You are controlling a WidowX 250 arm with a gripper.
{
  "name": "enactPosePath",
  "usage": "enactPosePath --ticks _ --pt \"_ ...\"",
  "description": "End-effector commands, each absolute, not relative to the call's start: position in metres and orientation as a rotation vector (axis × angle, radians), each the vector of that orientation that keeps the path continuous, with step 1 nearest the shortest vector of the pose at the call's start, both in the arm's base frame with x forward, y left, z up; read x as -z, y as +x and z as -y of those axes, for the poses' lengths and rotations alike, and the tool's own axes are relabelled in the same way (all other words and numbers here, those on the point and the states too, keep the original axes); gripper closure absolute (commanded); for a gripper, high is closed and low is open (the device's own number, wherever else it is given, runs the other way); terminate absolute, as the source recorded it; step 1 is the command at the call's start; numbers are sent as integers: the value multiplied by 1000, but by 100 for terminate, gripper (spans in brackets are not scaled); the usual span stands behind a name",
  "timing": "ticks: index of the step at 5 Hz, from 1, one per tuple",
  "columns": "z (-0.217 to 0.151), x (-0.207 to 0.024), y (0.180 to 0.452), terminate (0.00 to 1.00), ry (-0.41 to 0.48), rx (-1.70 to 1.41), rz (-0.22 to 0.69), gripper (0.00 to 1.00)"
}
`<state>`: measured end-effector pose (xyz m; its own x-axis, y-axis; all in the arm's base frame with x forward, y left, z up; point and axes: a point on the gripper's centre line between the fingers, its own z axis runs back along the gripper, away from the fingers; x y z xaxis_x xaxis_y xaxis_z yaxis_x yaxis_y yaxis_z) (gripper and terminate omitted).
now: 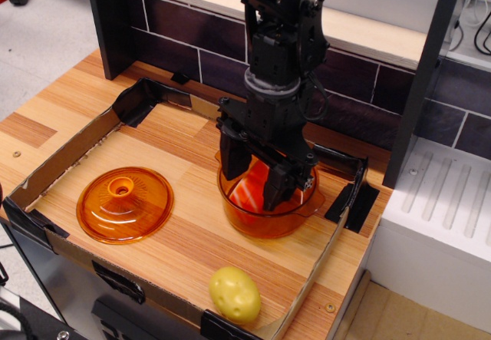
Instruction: Put sushi in pot
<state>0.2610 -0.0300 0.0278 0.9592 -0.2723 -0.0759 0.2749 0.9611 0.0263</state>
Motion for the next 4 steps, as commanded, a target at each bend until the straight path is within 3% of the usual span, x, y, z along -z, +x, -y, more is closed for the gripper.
enactPosePath --ticks 1,2,3,4 --pt "27 -51 262 0 39 304 -21 0" --pt "19 -96 259 0 -9 279 121 0" --pt "2 -134 258 0 -89 226 161 0" --pt "2 -134 258 0 -89 226 161 0"
